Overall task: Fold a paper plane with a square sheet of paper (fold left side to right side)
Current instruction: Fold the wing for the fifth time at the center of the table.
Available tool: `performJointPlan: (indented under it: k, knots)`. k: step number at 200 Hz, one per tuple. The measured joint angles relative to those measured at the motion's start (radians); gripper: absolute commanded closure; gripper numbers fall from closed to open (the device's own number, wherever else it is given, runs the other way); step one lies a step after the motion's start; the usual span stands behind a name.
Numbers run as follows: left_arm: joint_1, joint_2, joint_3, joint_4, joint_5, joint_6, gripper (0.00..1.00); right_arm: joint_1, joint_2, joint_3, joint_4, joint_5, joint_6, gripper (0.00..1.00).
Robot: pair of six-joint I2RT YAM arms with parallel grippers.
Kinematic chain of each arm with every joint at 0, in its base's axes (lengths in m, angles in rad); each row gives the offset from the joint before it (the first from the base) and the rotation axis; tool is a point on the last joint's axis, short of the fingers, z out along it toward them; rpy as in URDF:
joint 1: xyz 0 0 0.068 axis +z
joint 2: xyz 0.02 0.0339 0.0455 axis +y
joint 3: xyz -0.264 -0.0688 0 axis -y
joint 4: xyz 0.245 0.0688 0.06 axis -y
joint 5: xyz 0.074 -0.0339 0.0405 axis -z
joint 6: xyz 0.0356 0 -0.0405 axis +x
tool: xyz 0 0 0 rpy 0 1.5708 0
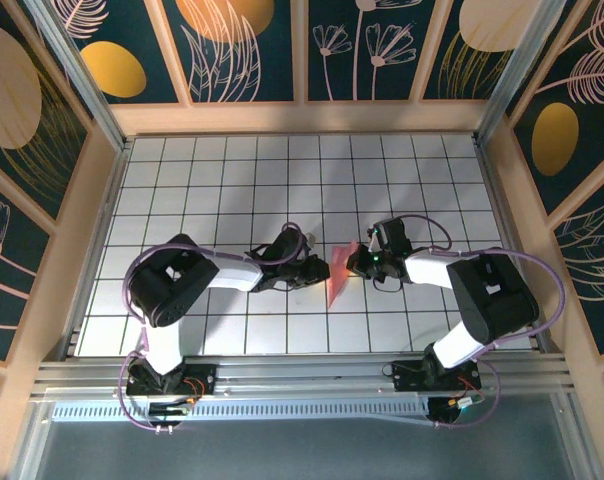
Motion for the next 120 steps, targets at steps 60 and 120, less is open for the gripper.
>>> performJointPlan:
  k: [60,120]
  knots:
    - [0.006,-0.138,0.006,-0.161,-0.068,0.063,0.89,-0.003,-0.001,-0.005,0.007,-0.002,-0.001,1.00]
    - [-0.014,-0.158,0.100,-0.195,0.084,0.077,0.97,-0.003,-0.002,-0.005,0.006,-0.002,-0.001,1.00]
